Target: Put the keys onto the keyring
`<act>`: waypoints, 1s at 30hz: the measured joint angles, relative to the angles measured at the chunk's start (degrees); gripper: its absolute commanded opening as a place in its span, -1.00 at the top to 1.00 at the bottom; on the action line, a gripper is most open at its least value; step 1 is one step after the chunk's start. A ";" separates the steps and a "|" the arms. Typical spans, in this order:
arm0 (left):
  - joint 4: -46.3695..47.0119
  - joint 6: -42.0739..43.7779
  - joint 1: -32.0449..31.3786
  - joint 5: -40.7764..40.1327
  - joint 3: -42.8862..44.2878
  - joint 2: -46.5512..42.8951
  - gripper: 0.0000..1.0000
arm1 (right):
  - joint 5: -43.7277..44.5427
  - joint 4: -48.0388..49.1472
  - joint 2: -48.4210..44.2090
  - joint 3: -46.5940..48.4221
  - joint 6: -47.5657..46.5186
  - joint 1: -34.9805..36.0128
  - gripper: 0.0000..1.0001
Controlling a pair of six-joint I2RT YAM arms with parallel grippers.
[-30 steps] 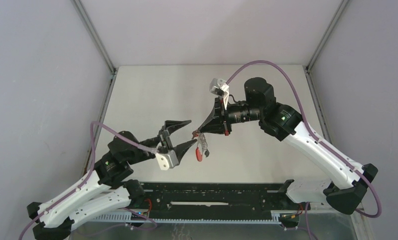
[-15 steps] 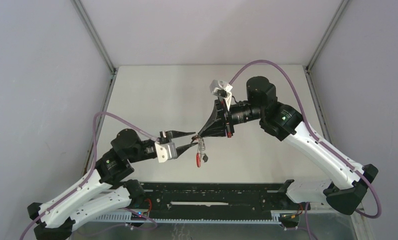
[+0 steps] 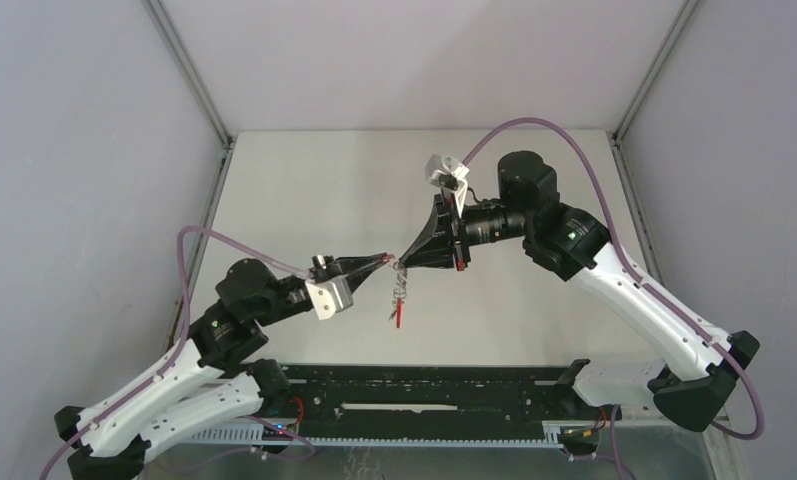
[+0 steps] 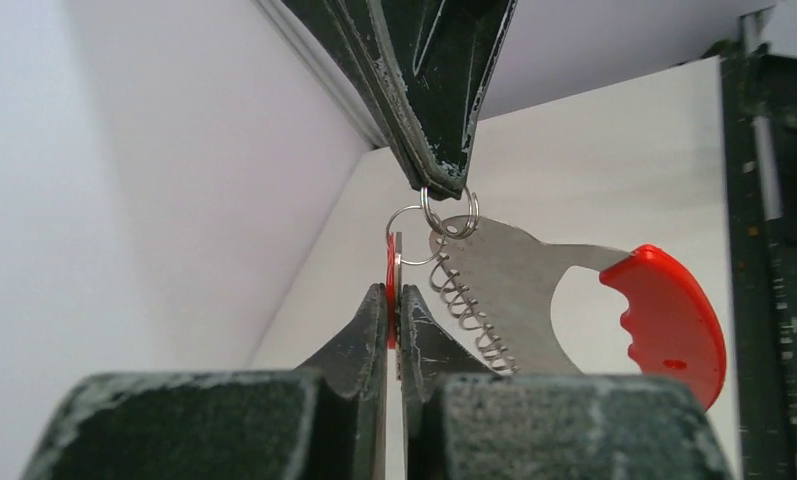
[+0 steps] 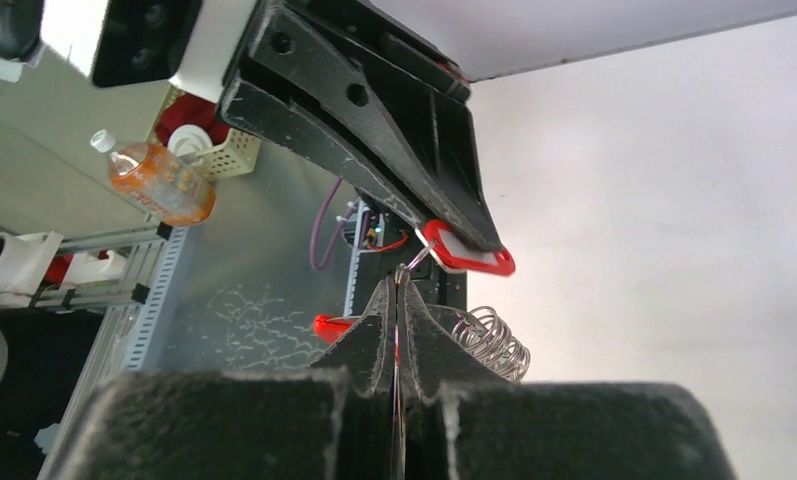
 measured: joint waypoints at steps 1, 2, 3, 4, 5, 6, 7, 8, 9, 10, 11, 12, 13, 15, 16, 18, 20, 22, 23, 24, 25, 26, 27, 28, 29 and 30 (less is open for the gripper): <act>0.15 0.85 0.00 -0.42 0.00 -0.11 0.94 | 0.83 -0.13 -0.11 0.00 0.00 -0.13 1.00; 0.33 2.29 0.00 -0.98 0.00 -0.24 0.95 | 1.55 -0.31 -0.22 0.00 0.00 -0.28 1.00; 0.44 3.91 0.00 -1.44 -0.02 -0.39 0.96 | 2.34 -0.37 -0.33 0.00 0.00 -0.39 1.00; 0.48 5.55 0.00 -1.73 -0.02 -0.52 0.96 | 2.93 -0.37 -0.39 0.00 0.00 -0.44 1.00; 0.50 6.99 -0.02 -1.92 -0.09 -0.61 0.95 | 3.50 -0.35 -0.44 0.00 0.02 -0.44 1.00; 0.50 8.90 -0.09 -2.16 -0.22 -0.83 0.95 | 4.00 -0.31 -0.48 0.00 0.04 -0.44 1.00; 0.52 10.49 -0.31 -2.49 -0.42 -0.90 0.95 | 4.31 -0.28 -0.48 0.00 0.07 -0.44 1.00; 0.52 12.13 -0.61 -2.78 -0.68 -1.03 0.94 | 4.59 -0.28 -0.48 0.00 0.07 -0.44 1.00; 0.42 13.94 -0.98 -3.02 -0.90 -1.16 0.94 | 4.90 -0.28 -0.48 0.00 0.11 -0.44 1.00; 0.28 15.13 -1.22 -3.04 -1.01 -1.22 0.94 | 5.09 -0.28 -0.48 0.00 0.13 -0.44 1.00; 0.09 16.63 -1.44 -3.04 -1.14 -1.27 0.94 | 5.31 -0.28 -0.50 0.00 0.20 -0.44 1.00; -0.07 17.70 -1.66 -3.04 -1.29 -1.38 0.95 | 5.44 -0.28 -0.52 0.00 0.22 -0.44 1.00; -0.35 19.10 -2.01 -3.04 -1.46 -1.55 0.94 | 5.49 -0.28 -0.55 0.00 0.24 -0.44 1.00; -0.70 21.90 -2.60 -3.02 -1.97 -1.88 0.94 | 5.49 -0.31 -0.55 -0.02 0.24 -0.44 1.00; -0.70 23.28 -2.80 -3.02 -2.38 -2.12 0.94 | 5.51 -0.31 -0.55 -0.07 0.26 -0.44 1.00; -0.48 26.10 -3.04 -3.02 -3.48 -2.82 0.92 | 5.49 -0.22 -0.59 -0.33 0.50 -0.55 1.00; -0.11 29.44 -3.39 -2.97 -5.20 -3.69 0.89 | 5.44 0.11 -0.66 -0.96 1.07 -0.70 1.00; 0.20 33.55 -3.74 -2.91 -6.95 -4.61 0.85 | 5.40 0.55 -0.66 -1.88 1.79 -0.72 1.00; 0.22 34.47 -3.85 -2.86 -7.26 -4.72 0.82 | 5.38 0.63 -0.66 -2.32 2.23 -0.74 1.00; 0.28 36.33 -3.93 -2.73 -7.78 -5.03 0.80 | 5.33 0.74 -0.66 -2.71 2.64 -0.76 1.00; 0.37 37.62 -4.00 -2.69 -8.11 -5.20 0.76 | 5.29 0.85 -0.66 -2.89 2.93 -0.79 1.00; 0.37 38.99 -4.11 -2.56 -8.37 -5.31 0.71 | 5.25 1.07 -0.66 -2.99 3.28 -0.81 1.00; 0.33 40.04 -4.22 -2.40 -8.48 -5.35 0.68 | 5.22 1.33 -0.66 -2.99 3.67 -0.81 1.00; 0.31 40.85 -4.26 -2.32 -8.48 -5.31 0.65 | 5.25 1.79 -0.66 -2.99 3.91 -0.87 1.00; 0.26 41.38 -4.28 -2.14 -8.48 -5.27 0.62 | 5.29 2.34 -0.66 -2.99 4.13 -1.01 1.00; 0.26 41.86 -4.31 -1.88 -8.48 -5.14 0.58 | 5.33 2.93 -0.70 -2.99 4.42 -1.14 1.00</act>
